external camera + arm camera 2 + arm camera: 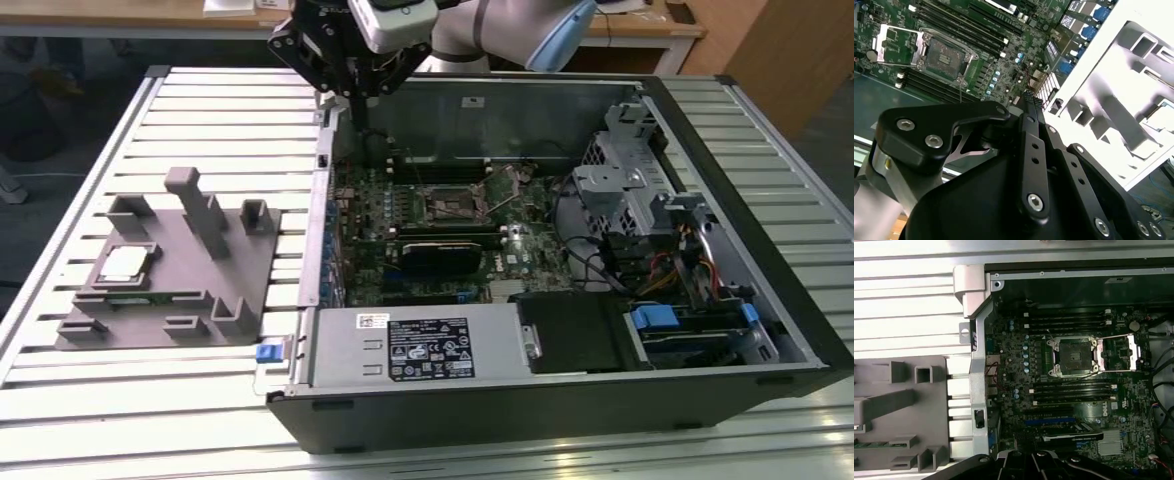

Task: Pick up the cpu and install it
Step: 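Reach for the cpu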

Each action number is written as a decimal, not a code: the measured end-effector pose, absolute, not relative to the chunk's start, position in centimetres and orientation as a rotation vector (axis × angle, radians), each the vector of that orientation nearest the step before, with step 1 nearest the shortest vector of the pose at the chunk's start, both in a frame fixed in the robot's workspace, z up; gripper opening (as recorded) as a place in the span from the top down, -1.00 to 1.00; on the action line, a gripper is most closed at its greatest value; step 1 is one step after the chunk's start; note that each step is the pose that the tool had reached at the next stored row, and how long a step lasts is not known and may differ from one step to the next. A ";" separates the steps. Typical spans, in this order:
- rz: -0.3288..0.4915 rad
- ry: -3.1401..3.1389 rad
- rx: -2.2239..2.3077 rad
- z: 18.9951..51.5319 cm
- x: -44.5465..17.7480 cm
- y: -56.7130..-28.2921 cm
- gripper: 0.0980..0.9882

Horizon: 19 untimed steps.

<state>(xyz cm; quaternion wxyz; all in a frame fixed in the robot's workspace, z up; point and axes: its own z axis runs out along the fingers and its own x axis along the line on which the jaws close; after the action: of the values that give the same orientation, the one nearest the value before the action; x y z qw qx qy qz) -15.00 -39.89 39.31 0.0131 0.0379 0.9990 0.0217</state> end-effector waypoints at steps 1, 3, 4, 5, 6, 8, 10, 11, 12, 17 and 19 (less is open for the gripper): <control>0.068 3.112 0.118 39.3 -15.1 -39.9 0.98; 0.068 3.112 0.118 39.3 -15.2 -39.9 0.98; 0.068 3.112 0.118 39.3 -15.3 -39.9 0.98; 0.068 3.112 0.118 39.3 -15.3 -39.9 0.98; 0.068 3.112 0.118 39.3 -15.4 -39.9 0.98; 0.068 3.112 0.118 39.3 -15.5 -39.9 0.98; 0.068 3.112 0.118 39.3 -15.6 -39.9 0.98; 0.068 3.113 0.118 39.3 -15.7 -39.9 0.98; 0.068 3.113 0.118 39.3 -15.8 -39.9 0.98; 0.068 3.112 0.118 39.3 -16.0 -39.9 0.98; 0.068 3.112 0.118 39.3 -16.1 -39.9 0.98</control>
<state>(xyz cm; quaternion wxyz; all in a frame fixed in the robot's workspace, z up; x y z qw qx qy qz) -16.14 -39.89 39.30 0.0131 0.0379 0.9990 0.0217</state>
